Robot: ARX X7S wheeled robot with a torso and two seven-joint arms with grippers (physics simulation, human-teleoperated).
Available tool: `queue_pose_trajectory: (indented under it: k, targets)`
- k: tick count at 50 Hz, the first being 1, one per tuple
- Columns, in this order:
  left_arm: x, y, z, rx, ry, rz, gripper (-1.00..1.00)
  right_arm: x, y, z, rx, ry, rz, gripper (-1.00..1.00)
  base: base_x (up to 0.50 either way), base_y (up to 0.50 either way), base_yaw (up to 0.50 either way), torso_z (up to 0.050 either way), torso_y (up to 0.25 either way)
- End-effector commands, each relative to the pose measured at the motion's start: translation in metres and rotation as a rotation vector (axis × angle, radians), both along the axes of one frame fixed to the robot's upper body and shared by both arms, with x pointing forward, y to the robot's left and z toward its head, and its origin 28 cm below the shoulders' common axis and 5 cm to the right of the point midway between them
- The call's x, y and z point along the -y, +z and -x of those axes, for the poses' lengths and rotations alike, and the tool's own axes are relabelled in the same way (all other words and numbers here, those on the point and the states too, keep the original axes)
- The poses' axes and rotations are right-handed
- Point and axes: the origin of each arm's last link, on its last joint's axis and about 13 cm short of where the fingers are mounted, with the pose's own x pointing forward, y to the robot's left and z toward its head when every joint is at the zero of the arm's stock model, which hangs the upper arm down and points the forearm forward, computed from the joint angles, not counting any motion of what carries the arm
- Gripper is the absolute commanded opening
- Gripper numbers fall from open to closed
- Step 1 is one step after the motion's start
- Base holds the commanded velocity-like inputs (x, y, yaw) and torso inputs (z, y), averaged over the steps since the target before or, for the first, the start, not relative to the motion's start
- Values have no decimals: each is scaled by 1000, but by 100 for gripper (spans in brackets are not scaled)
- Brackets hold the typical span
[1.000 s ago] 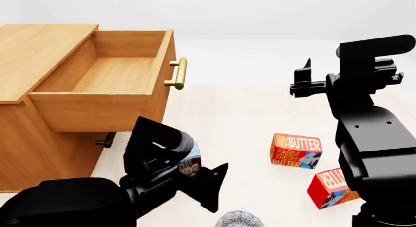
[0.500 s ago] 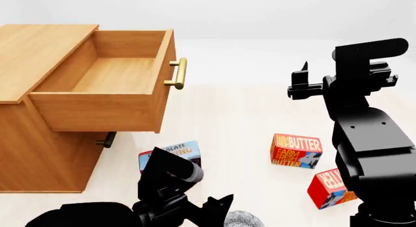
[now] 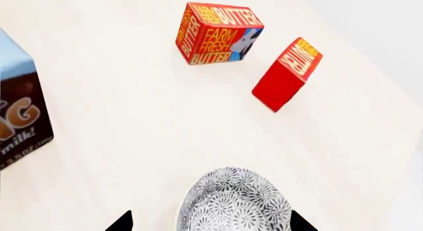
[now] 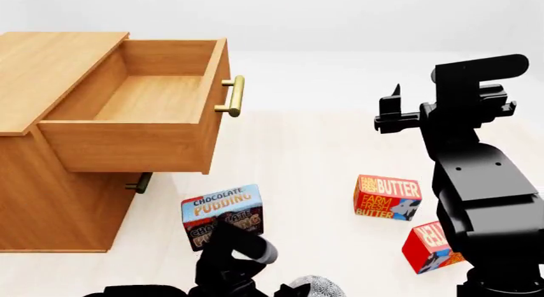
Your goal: Put the bowl in the top drawer of the cabinet.
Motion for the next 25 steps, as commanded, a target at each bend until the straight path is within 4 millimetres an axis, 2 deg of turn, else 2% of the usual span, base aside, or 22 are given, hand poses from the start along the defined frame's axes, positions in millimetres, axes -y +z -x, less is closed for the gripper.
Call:
queue_pose_trajectory:
  k: [1, 12, 25]
  targets:
    - [3, -13, 2, -45, -4, -10, 100, 0, -1, 0, -1, 0, 0, 100, 0, 0, 0, 0, 0]
    - [8, -23, 2, -85, -10, -14, 100, 0, -2, 0, -2, 1, -1, 100, 0, 0, 0, 0, 0]
    - [14, -34, -8, -120, 14, -47, 100, 1, -3, 0, -5, 6, -1, 100, 0, 0, 0, 0, 0]
